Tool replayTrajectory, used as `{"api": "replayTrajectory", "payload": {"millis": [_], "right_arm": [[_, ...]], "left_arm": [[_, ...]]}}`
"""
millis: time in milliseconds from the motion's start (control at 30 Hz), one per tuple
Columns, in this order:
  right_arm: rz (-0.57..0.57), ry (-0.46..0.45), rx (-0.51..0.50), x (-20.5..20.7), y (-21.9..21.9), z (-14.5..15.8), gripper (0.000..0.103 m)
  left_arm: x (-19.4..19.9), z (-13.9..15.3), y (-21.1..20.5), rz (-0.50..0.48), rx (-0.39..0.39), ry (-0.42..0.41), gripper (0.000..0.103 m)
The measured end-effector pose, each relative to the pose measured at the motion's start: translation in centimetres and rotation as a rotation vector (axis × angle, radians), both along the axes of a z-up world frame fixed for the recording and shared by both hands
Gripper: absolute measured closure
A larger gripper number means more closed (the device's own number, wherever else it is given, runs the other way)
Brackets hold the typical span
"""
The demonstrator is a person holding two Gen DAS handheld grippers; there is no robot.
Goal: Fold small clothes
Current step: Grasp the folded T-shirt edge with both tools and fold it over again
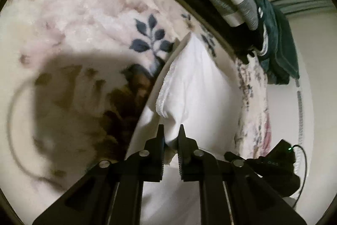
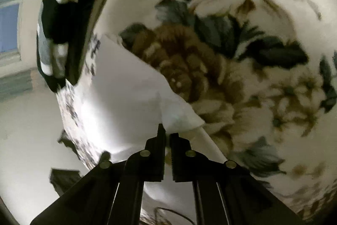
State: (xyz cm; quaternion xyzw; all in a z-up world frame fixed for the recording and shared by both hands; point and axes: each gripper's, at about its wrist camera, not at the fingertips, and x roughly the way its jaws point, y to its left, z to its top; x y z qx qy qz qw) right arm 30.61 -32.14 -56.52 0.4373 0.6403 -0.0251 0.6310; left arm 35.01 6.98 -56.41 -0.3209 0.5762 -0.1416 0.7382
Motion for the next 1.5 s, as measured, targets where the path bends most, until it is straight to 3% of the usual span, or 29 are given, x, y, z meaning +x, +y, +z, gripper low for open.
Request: {"api": "replayTrajectory", "payload": {"millis": [67, 167, 233, 267, 300, 333, 533, 633, 767, 933, 1000, 1033, 1067, 1100, 1333, 1500], "right_arm": [[0.050, 0.026, 0.004, 0.3, 0.4, -0.5, 0.099], [0.075, 0.047, 0.059, 0.3, 0.1, -0.3, 0.090], [0.100, 0.038, 0.061, -0.4, -0.4, 0.7, 0.073], [0.110, 0.026, 0.063, -1.0, -0.7, 1.2, 0.054], [0.119, 0.022, 0.061, -1.8, -1.1, 1.8, 0.041], [0.134, 0.024, 0.056, -2.7, -1.4, 2.3, 0.040], [0.241, 0.180, 0.032, -11.7, -3.3, 2.0, 0.040], [0.266, 0.218, 0.020, -16.0, -4.0, 0.7, 0.040], [0.263, 0.226, 0.113, -20.7, -4.2, -2.4, 0.040], [0.257, 0.172, 0.155, -22.0, -3.1, -4.2, 0.040], [0.234, 0.145, 0.174, -22.1, -2.8, -4.1, 0.044], [0.227, 0.120, 0.195, -22.0, -2.3, -3.8, 0.054], [0.229, 0.112, 0.211, -22.0, -1.9, -3.6, 0.089], [0.223, 0.102, 0.224, -22.0, -1.6, -3.4, 0.096], [0.174, -0.009, 0.275, -20.6, -1.1, 1.6, 0.097], [0.146, -0.093, 0.276, -16.5, -1.1, 5.7, 0.097]], "left_arm": [[0.1, -0.3, -0.1, -0.026, -0.003, 0.023, 0.091], [-0.8, 0.3, 0.5, -0.027, -0.037, 0.032, 0.081], [-2.1, 1.5, 1.0, -0.026, -0.040, 0.026, 0.062], [-2.9, 2.0, 1.1, -0.029, -0.049, 0.018, 0.046], [-3.9, 2.6, 1.4, -0.028, -0.055, 0.010, 0.041], [-5.2, 3.2, 1.7, -0.026, -0.051, 0.008, 0.041], [-14.2, 2.9, 2.8, -0.077, -0.010, 0.114, 0.041], [-18.6, 0.8, 2.9, -0.106, 0.020, 0.192, 0.041], [-22.1, -2.7, 1.8, -0.137, -0.009, 0.271, 0.041], [-23.1, -3.4, 0.5, -0.139, -0.005, 0.214, 0.041], [-23.3, -3.0, 0.0, -0.134, 0.011, 0.184, 0.048], [-23.3, -2.6, -0.5, -0.142, 0.024, 0.174, 0.061], [-23.3, -2.5, -0.8, -0.153, 0.050, 0.175, 0.090], [-23.4, -2.4, -0.7, -0.161, 0.051, 0.178, 0.096], [-22.9, 1.4, 1.1, -0.057, -0.081, 0.137, 0.099], [-19.8, 5.1, 2.8, 0.044, -0.198, 0.070, 0.099]]}}
